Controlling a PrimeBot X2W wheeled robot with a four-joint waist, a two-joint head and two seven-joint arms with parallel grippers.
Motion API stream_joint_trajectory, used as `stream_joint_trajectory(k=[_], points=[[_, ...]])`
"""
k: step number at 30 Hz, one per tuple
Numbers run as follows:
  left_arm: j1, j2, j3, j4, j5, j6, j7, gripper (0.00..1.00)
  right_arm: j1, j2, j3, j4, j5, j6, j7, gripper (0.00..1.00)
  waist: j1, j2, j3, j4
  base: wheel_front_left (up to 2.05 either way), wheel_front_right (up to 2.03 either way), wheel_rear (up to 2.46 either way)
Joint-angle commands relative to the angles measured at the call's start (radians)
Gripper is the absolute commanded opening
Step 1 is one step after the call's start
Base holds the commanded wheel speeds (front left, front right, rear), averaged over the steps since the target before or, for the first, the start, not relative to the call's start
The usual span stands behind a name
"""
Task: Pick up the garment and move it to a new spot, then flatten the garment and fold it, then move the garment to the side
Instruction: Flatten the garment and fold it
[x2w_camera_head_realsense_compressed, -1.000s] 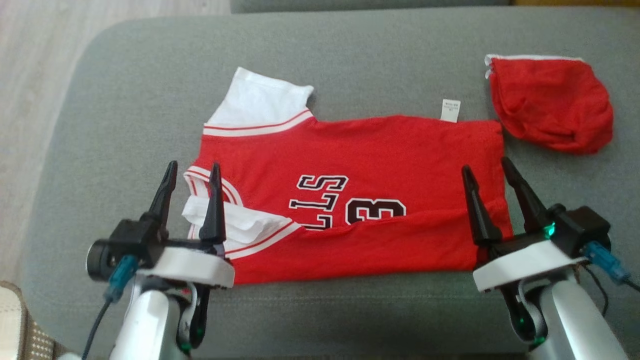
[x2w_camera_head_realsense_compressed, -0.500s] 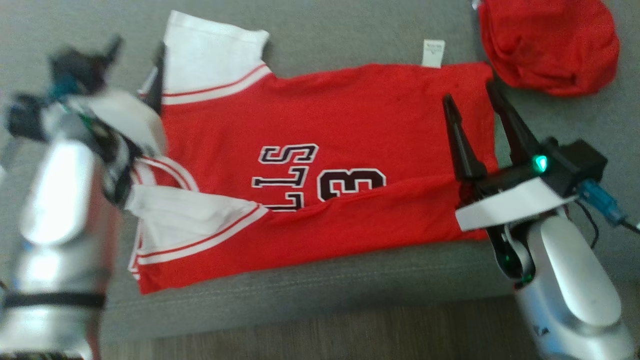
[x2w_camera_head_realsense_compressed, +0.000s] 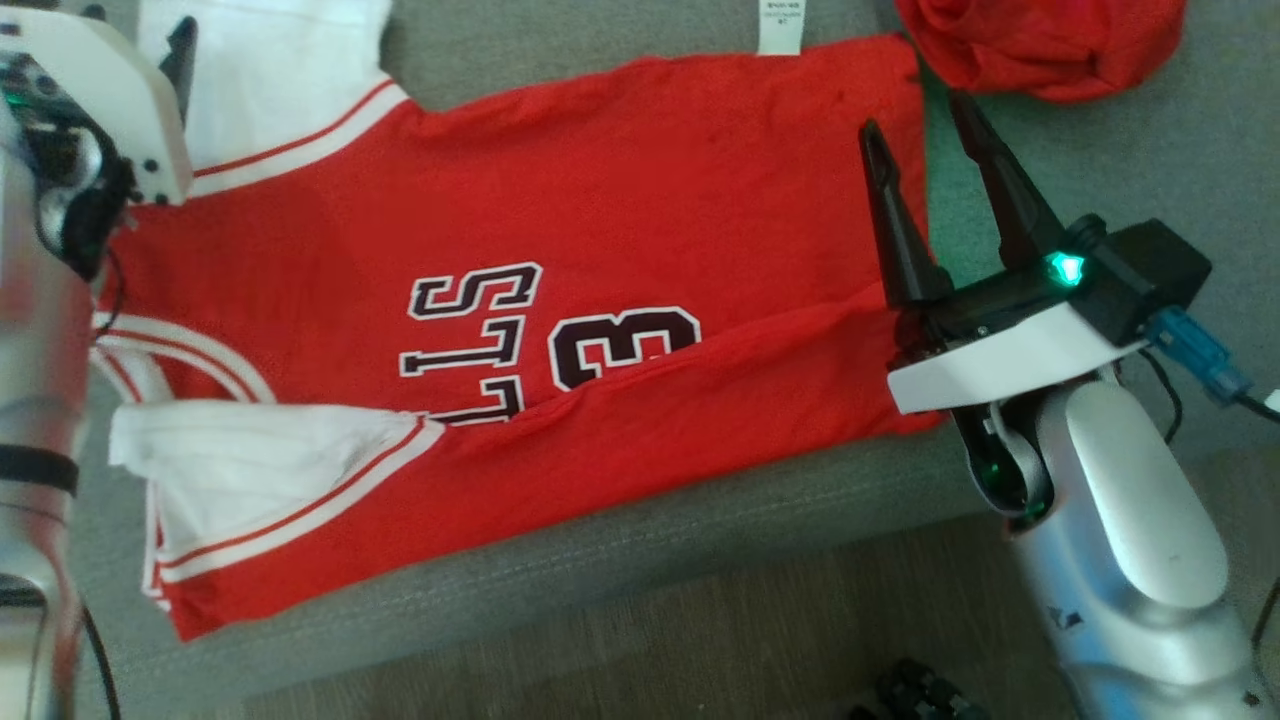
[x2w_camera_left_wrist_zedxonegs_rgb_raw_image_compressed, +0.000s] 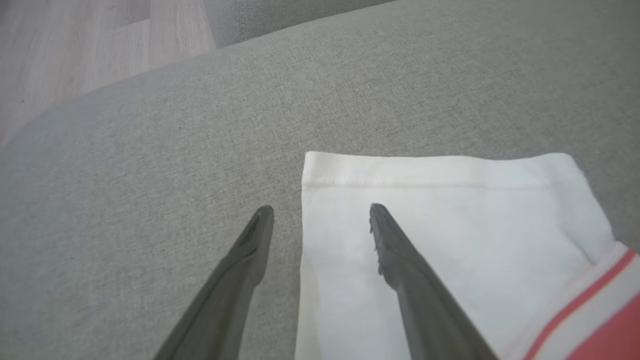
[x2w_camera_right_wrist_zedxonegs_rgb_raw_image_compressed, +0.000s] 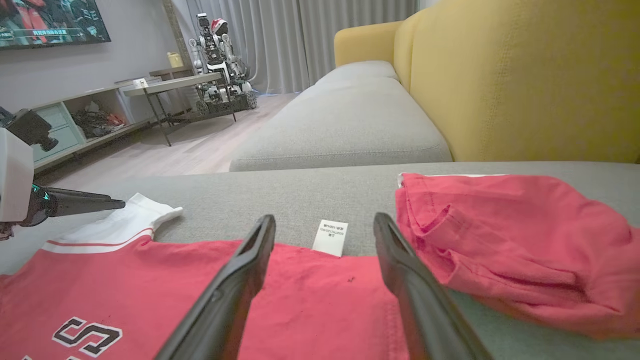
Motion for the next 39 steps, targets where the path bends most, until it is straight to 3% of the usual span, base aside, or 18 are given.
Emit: stream_joint_trajectory(k=[1, 8, 17, 18, 19, 20, 29, 39], points=[[-0.051, 0.063, 0.018, -0.023, -0.007, 0.002, -0.003, 1.00, -0.015, 0.011, 0.015, -0.033, 0.010, 0.000, -0.007, 1.00, -0.0002, 0.0001, 0.017, -0.017, 0.00, 0.00, 0.00], [-0.114, 0.099, -0.020, 0.049, -0.017, 0.001, -0.025, 1.00, -0.022, 0.019, 0.016, -0.034, 0.015, 0.000, -0.009, 1.00, -0.0002, 0.0001, 0.044, -0.048, 0.00, 0.00, 0.00], [-0.182, 0.103, -0.034, 0.152, -0.023, 0.002, -0.042, 1.00, -0.022, 0.020, 0.006, -0.045, 0.013, 0.000, -0.010, 1.00, -0.0002, 0.0001, 0.065, -0.065, 0.00, 0.00, 0.00], [-0.186, 0.101, -0.037, 0.162, -0.025, 0.002, -0.037, 0.91, -0.021, 0.020, 0.004, -0.046, 0.012, 0.000, -0.010, 1.00, -0.0002, 0.0001, 0.066, -0.065, 0.00, 0.00, 0.00], [-0.190, 0.097, -0.041, 0.170, -0.029, 0.002, -0.034, 0.21, -0.021, 0.020, 0.002, -0.046, 0.011, 0.000, -0.010, 1.00, -0.0002, 0.0001, 0.067, -0.064, 0.00, 0.00, 0.00], [-0.192, 0.091, -0.047, 0.175, -0.036, 0.002, -0.033, 0.00, -0.020, 0.019, -0.001, -0.046, 0.010, 0.000, -0.010, 1.00, -0.0002, 0.0001, 0.067, -0.061, 0.00, 0.00, 0.00], [-0.179, 0.059, -0.101, 0.146, -0.120, 0.001, -0.132, 0.00, -0.050, 0.006, -0.023, 0.033, 0.036, 0.000, 0.021, 1.00, -0.0002, 0.0001, 0.033, 0.002, 0.00, 0.00, 0.00], [-0.112, 0.017, -0.135, 0.065, -0.148, 0.001, -0.345, 0.00, -0.172, -0.059, 0.001, 0.225, 0.209, 0.000, 0.170, 1.00, -0.0002, 0.0001, -0.030, 0.120, 0.00, 0.00, 0.00]])
